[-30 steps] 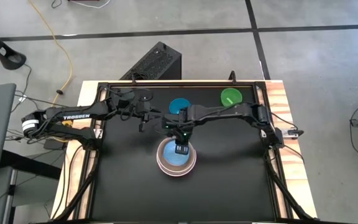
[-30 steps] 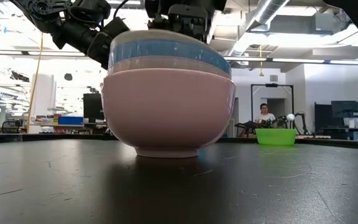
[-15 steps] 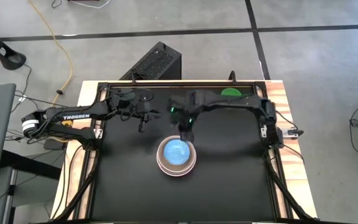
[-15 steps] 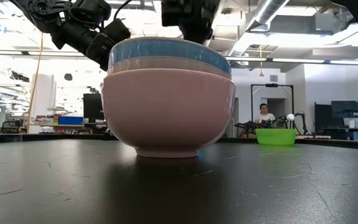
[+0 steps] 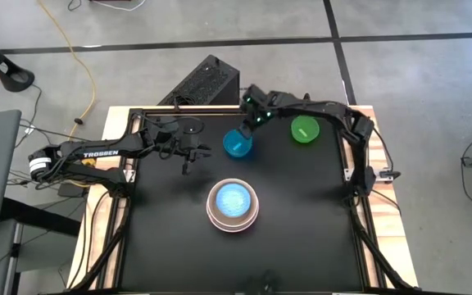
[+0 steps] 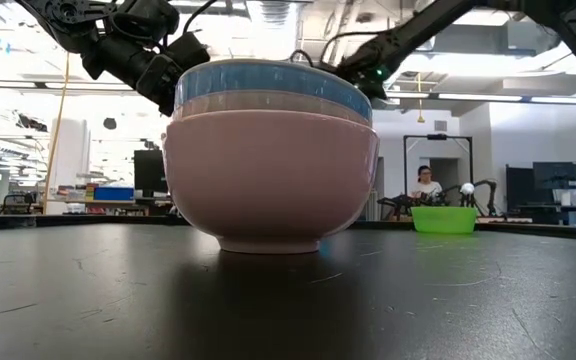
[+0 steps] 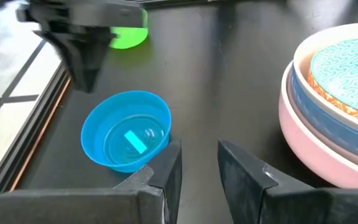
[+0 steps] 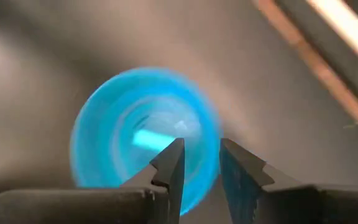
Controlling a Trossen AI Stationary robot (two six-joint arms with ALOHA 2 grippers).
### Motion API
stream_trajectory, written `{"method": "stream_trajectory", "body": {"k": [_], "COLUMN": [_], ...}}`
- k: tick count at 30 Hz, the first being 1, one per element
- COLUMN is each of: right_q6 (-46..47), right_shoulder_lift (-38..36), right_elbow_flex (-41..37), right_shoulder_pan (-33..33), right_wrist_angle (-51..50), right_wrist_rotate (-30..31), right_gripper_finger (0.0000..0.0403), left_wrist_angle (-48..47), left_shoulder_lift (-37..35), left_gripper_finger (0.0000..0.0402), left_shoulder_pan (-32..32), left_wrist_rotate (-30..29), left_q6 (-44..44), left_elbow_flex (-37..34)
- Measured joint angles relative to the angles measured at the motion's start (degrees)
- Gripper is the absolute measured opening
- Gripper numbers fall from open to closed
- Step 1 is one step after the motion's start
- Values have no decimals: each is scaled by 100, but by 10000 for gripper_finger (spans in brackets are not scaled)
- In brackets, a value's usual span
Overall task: Nest bowls inside each other
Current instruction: Stack the transparent blue bowl into the blue patterned bowl
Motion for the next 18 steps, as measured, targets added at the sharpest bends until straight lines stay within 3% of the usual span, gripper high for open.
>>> {"method": "stream_trajectory", "body": {"k": [5,12,18], "right_q6": [5,-216,-435], "right_shoulder_lift": [-6,-6,223], "right_elbow_flex": [-21,-21,-37], "right_shoulder_pan": [-339,-98,166], "right_wrist_angle": [54,142,79], "right_wrist_rotate": [-48,-53,657], "right_gripper_finger": [118,118,118], "left_wrist_angle": [-15,-39,-49], "left_shoulder_lift": [-2,0,0], "left_gripper_finger": [94,94,94], "left_shoulder_pan": [0,0,2], "left_wrist_rotate": [0,-3,0], "left_q6": [4,53,41], "left_elbow_flex": [0,0,0]}}
